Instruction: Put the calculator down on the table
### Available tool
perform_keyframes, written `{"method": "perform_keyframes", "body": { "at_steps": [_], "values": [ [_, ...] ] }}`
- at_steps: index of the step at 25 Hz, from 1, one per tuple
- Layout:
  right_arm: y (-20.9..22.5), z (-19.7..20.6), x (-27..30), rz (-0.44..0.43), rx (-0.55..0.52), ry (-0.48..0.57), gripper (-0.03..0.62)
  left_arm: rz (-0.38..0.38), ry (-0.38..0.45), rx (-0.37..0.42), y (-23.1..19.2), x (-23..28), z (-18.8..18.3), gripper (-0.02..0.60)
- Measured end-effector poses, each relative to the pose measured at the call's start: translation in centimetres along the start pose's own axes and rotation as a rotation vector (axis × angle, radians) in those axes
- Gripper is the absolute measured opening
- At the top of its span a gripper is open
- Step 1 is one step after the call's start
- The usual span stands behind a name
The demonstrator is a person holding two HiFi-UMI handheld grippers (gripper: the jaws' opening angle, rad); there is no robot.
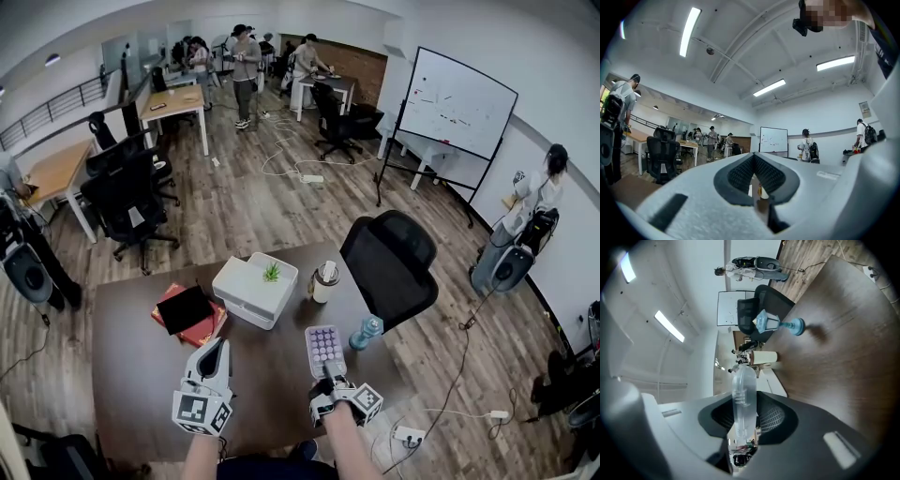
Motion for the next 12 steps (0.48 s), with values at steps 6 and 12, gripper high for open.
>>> {"method": "perform_keyframes", "body": {
  "at_steps": [6, 12],
  "values": [
    [6.3, 1.3, 0.8, 0.075, 0.070, -0.005, 0.117, 0.001, 0.006, 0.003, 0.0, 0.1, 0.1, -0.005],
    [11.2, 1.6, 1.6, 0.141, 0.084, 0.020, 0.117, -0.013, 0.016, 0.019, 0.0, 0.2, -0.2, -0.005]
  ]
}}
Point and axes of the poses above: the fingertips, and each gripper's own axes: x forward along the fingers, y to its right, z out of its underside, the point moved 3 cm from there along -x, backward along the fingers, and after that the axes turned 14 degrees about -x, right-handed, at the moved point
